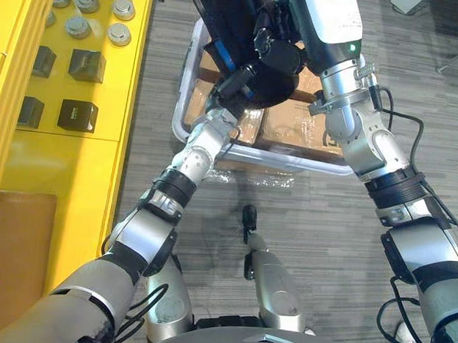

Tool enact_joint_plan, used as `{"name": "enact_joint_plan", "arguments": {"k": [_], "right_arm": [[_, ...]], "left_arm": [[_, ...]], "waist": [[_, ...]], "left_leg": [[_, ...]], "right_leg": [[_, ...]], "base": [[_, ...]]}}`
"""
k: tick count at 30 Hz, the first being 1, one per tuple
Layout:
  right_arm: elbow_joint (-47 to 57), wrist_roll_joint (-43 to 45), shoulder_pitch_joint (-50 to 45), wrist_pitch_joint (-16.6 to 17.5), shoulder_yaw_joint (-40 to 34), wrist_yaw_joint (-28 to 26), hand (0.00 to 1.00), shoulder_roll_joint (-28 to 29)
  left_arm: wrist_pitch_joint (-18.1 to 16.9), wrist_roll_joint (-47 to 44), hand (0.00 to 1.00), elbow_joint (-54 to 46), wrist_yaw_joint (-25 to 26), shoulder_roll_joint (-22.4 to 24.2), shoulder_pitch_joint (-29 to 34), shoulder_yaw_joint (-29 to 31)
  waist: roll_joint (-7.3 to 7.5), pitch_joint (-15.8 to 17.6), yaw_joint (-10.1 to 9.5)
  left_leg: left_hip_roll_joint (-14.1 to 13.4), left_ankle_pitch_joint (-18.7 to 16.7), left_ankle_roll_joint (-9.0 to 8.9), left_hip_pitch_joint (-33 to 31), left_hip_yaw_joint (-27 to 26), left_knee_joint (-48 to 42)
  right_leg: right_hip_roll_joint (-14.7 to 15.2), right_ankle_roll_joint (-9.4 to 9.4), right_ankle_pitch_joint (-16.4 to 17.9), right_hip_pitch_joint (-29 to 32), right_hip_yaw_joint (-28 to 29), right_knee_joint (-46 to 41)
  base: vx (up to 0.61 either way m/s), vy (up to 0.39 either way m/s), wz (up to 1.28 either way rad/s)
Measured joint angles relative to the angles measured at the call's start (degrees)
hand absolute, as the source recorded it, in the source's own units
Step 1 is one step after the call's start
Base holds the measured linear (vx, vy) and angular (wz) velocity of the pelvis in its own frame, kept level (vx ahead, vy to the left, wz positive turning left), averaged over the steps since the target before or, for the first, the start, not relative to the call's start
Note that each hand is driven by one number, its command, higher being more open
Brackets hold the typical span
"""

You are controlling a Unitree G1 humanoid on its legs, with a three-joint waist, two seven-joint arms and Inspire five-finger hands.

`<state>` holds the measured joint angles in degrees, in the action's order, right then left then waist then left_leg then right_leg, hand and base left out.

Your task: Walk over and take three plastic housings, then place them on the shelf

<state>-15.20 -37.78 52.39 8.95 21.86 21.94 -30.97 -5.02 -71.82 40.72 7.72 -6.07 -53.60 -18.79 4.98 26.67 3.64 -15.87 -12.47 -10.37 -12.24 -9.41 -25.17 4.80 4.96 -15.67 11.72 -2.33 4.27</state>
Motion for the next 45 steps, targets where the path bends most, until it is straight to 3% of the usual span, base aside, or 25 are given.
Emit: {"name": "enact_joint_plan", "arguments": {"k": [7,10,17,25,32,36,38,40,41,45], "right_arm": [[3.0,2.4,-3.1,1.7,-0.4,0.0,0.00,2.1],[5.3,2.5,-5.6,2.8,-0.3,-0.1,0.00,2.3],[5.7,3.3,-11.2,2.5,-0.3,-0.4,0.00,2.4],[6.0,5.1,-14.5,1.2,-2.2,-0.4,0.00,4.3],[6.7,7.3,-18.0,0.1,-2.6,-0.5,0.00,4.4],[9.6,9.6,-22.8,-1.2,-5.2,-0.5,0.00,6.3],[12.9,11.5,-27.7,-2.2,-8.1,-0.1,0.00,7.9],[15.8,14.2,-35.0,-3.2,-11.3,1.3,0.00,9.8],[16.8,15.1,-38.7,-3.4,-13.0,2.2,1.00,10.6],[17.4,18.9,-52.5,-3.6,-19.3,5.4,1.00,14.7]], "left_arm": [[-3.0,-5.3,0.00,1.1,-5.6,1.1,0.0,-1.1],[-8.0,-11.4,0.00,1.3,-10.8,2.0,0.0,-0.8],[-15.5,-20.6,0.00,0.9,-17.2,3.2,0.0,3.5],[-17.7,-19.5,0.00,-4.4,-20.2,3.4,3.9,5.6],[-16.8,-5.7,0.00,-4.4,-14.4,3.4,8.2,5.3],[-15.7,14.8,0.00,-4.4,-3.5,2.5,10.0,4.9],[-15.2,25.8,0.00,-4.7,2.2,1.6,11.2,4.9],[-13.9,42.6,0.00,-7.2,10.2,0.1,15.2,4.9],[-13.2,48.4,0.00,-9.6,12.6,-0.6,17.6,5.0],[-12.0,63.0,0.00,-21.9,18.4,-2.6,29.6,5.9]], "waist": [[1.31,0.1,0.84],[1.70,0.0,1.20],[1.71,-0.1,1.22],[1.71,-0.1,1.21],[1.65,-0.1,1.10],[1.43,-0.2,0.88],[0.52,-0.7,0.89],[-0.74,-1.4,1.06],[-1.36,-2.1,1.11],[-3.55,-5.1,1.25]], "left_leg": [[0.0,-0.5,0.00,1.6,-1.3,0.3],[-0.1,-0.6,-0.01,1.8,-1.5,0.4],[-0.1,-0.4,0.08,1.9,-1.6,0.8],[0.2,0.3,0.08,2.9,-2.0,2.5],[0.2,0.4,0.11,3.8,-2.0,2.6],[0.4,1.4,-0.13,4.8,-2.1,4.2],[0.6,1.8,-0.14,5.2,-2.1,5.1],[0.9,2.3,-0.21,6.9,-2.7,6.8],[0.9,2.3,-0.25,7.0,-2.7,7.4],[1.1,2.9,-0.50,9.0,-3.2,9.8]], "right_leg": [[0.0,-0.04,0.1,-0.9,1.1,0.1],[0.0,-0.13,0.2,-1.1,1.2,0.1],[-0.1,-0.13,0.2,-1.0,1.2,0.1],[0.0,-0.16,0.2,-1.1,1.2,0.1],[0.0,-0.27,0.3,-2.0,1.1,0.1],[0.0,-0.30,0.3,-2.2,1.0,0.1],[0.1,-0.39,0.4,-2.2,1.0,0.1],[0.1,-0.44,0.6,-2.9,1.0,0.1],[0.1,-0.46,0.8,-2.9,1.0,0.1],[0.2,-0.12,1.8,-3.7,0.7,0.1]], "base": [[-0.03,0.009,-0.07],[-0.04,0.004,-0.03],[-0.02,-0.001,0.00],[-0.01,0.000,0.00],[-0.05,0.001,0.01],[-0.02,-0.004,0.01],[0.00,0.000,0.00],[0.02,0.005,-0.04],[0.00,0.000,0.00],[0.01,0.001,0.00]]}}
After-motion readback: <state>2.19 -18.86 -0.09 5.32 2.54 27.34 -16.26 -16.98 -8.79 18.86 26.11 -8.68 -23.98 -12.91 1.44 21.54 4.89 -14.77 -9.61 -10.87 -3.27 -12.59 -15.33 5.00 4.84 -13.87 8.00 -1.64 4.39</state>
